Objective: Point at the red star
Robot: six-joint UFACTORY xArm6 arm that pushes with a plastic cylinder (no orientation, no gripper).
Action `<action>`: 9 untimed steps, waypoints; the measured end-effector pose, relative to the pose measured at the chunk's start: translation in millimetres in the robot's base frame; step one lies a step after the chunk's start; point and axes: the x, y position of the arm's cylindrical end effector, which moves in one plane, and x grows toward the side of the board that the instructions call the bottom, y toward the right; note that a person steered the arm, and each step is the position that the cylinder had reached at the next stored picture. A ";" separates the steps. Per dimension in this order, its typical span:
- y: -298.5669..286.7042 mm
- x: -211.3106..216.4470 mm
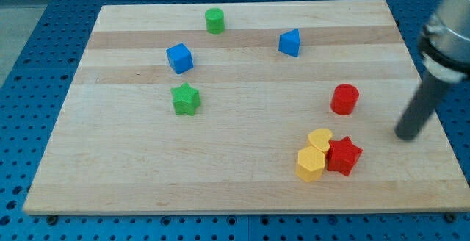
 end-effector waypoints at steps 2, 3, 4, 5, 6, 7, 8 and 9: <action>-78.3 59.7; -126.6 31.2; -138.3 5.2; -126.3 -19.5; -150.0 -19.9; -202.9 -17.1; -176.0 -12.2; -132.7 2.8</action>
